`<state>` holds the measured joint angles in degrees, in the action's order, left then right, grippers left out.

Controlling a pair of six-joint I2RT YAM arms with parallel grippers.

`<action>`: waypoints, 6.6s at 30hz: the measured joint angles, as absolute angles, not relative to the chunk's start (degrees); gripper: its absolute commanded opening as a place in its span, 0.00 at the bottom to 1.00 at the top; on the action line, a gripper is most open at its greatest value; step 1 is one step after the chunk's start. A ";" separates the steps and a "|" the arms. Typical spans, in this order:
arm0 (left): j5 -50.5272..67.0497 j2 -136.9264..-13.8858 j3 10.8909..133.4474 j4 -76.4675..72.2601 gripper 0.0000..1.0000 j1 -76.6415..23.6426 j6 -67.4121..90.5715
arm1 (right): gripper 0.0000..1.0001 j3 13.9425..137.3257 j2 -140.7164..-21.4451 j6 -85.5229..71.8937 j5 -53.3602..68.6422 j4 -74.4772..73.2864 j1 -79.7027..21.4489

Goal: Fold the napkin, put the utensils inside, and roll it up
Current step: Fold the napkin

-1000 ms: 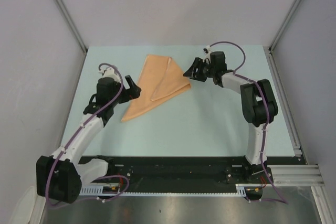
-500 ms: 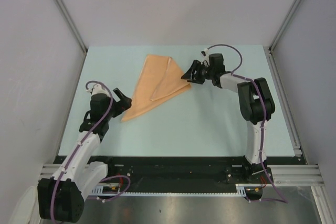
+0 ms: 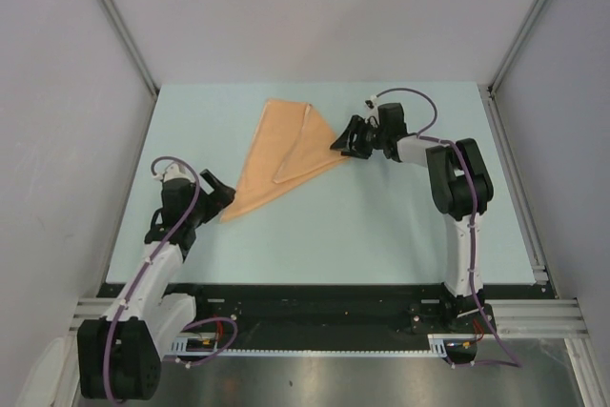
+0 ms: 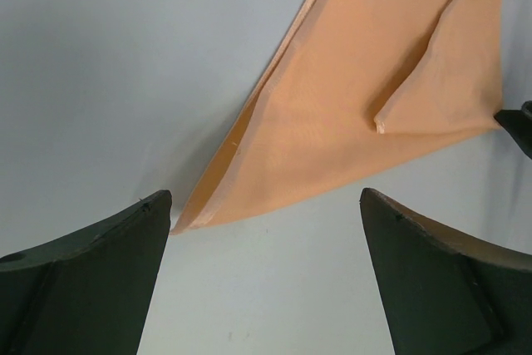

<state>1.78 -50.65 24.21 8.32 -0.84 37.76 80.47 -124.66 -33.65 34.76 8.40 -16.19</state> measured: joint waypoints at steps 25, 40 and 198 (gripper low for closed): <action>4.16 -50.81 15.79 3.42 0.74 2.83 47.42 | 0.59 77.56 -116.51 -37.43 41.10 13.96 -15.35; 3.14 -53.45 12.91 0.40 0.56 2.98 52.10 | 0.59 77.14 -114.67 -38.22 41.52 14.90 -15.64; -2.26 -115.61 78.11 12.67 0.63 -8.49 25.54 | 0.08 106.02 -136.40 -14.85 28.84 -14.17 -20.08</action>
<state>-2.26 -115.61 78.11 12.67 -8.49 25.54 106.02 -136.40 -14.85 28.84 -14.17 -20.08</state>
